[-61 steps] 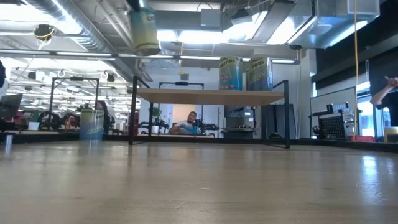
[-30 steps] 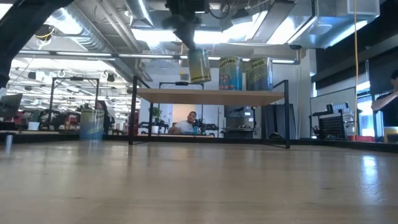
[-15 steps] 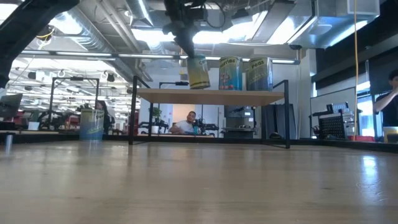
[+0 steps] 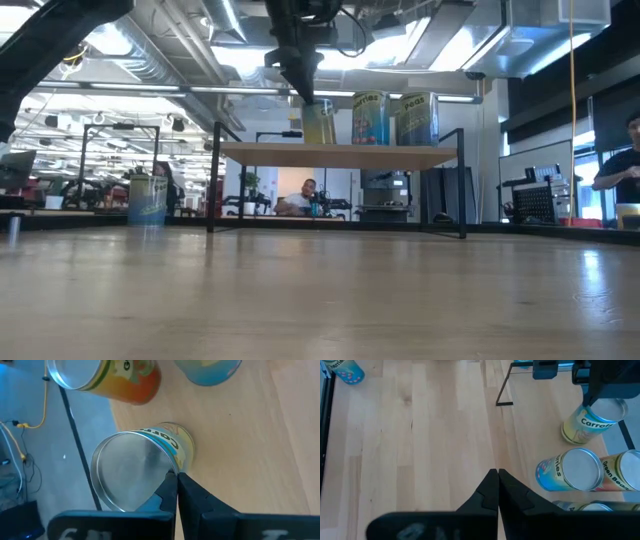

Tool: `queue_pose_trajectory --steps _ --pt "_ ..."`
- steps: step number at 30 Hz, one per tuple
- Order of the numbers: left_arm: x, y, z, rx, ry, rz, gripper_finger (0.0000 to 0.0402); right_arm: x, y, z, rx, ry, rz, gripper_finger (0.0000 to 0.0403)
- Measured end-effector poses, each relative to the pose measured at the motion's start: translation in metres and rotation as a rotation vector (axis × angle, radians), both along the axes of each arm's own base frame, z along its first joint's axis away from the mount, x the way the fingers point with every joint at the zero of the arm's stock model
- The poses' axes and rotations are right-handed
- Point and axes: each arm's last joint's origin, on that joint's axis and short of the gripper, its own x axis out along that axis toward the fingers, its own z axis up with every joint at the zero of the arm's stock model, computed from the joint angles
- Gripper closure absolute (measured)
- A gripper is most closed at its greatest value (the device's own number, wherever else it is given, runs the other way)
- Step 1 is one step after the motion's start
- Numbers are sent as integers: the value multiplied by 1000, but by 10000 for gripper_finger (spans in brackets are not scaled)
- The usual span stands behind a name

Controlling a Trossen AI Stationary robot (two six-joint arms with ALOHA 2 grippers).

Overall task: Pick and place cans onto a shelf
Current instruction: Put the canned carrots on the shelf

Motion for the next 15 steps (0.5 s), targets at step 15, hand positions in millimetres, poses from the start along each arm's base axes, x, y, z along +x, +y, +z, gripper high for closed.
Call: queue_pose_trajectory --steps 15 --pt "3 3 2 23 -43 25 400 0 0 0 0 2 0 398"
